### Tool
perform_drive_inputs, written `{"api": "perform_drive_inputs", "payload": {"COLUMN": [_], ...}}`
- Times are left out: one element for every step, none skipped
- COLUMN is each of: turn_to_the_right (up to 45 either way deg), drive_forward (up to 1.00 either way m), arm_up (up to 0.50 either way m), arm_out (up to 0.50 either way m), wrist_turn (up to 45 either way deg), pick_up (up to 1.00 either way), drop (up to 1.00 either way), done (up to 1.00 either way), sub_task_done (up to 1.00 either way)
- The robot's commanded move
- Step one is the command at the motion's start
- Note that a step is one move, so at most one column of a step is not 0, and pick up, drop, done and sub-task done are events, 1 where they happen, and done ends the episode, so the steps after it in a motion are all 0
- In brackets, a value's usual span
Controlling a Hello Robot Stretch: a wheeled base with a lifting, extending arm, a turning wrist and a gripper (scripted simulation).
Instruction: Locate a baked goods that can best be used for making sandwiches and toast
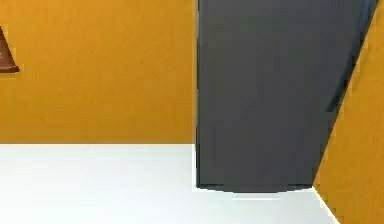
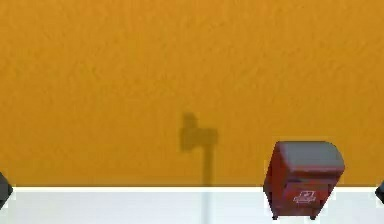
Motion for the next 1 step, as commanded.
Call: {"api": "perform_drive_inputs", "payload": {"turn_to_the_right": [-45.0], "drive_forward": [0.00], "arm_up": [0.00], "arm_out": [0.00], "wrist_turn": [0.0], "pick_up": [0.00], "drop": [0.00], "done": [0.00], "sub_task_done": [0.00]}}
